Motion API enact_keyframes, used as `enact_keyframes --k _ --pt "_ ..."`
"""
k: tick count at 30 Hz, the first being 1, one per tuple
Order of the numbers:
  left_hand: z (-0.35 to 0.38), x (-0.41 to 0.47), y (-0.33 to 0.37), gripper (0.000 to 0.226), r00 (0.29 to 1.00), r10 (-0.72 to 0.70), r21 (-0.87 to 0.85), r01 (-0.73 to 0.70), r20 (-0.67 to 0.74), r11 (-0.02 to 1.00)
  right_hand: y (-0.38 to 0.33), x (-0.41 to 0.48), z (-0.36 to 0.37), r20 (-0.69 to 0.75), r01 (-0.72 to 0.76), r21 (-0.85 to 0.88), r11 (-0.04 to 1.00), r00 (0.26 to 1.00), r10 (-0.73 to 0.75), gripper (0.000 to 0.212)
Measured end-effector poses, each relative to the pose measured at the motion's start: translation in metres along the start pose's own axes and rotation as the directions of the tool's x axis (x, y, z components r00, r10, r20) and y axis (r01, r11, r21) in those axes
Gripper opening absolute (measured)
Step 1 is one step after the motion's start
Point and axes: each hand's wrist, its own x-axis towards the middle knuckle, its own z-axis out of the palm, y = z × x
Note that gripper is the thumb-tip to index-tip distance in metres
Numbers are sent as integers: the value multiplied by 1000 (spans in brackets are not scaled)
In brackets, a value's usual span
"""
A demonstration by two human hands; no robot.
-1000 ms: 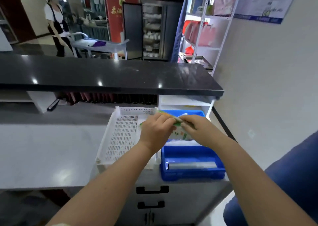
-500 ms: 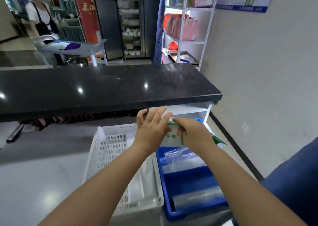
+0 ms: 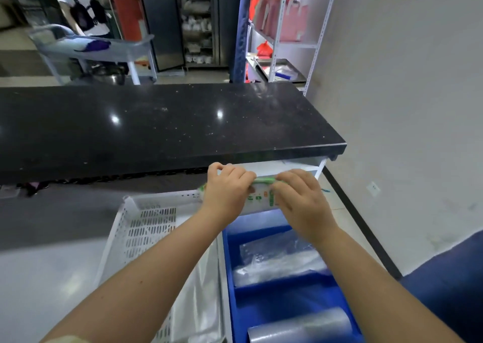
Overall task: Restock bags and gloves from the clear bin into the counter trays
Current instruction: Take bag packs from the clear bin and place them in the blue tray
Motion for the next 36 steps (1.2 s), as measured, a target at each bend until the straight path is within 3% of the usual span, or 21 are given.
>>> enact_keyframes --k 2,5,10,14,19,25,28,33,36 --pt "10 4 4 16 999 -34 23 35 -19 999 13 -17 10 46 45 68 997 998 -49 10" --pt "21 11 11 19 995 -98 28 98 -21 995 35 -35 27 245 -5 184 983 969 -41 13" --pt "31 28 19 25 985 -169 -4 169 -26 986 77 -44 63 600 -221 216 951 798 49 31" --pt "36 36 20 23 976 -217 35 218 -29 975 96 -31 102 679 -165 216 962 734 -27 41" --pt "37 34 5 20 941 -335 42 337 -51 941 89 -14 143 817 -95 183 979 568 -97 76" --pt "41 29 -3 19 930 -357 49 362 -88 931 81 -16 159 906 -155 127 980 421 -50 71" --pt "40 30 -8 20 920 -373 30 379 -119 925 80 -19 156 915 -200 137 970 400 -46 66" --pt "42 29 -10 21 931 -344 12 348 -126 937 69 -43 151 880 -227 122 966 474 0 65" --pt "45 29 -10 22 932 -344 -2 346 -114 938 71 -42 150 890 -210 75 975 455 30 70"
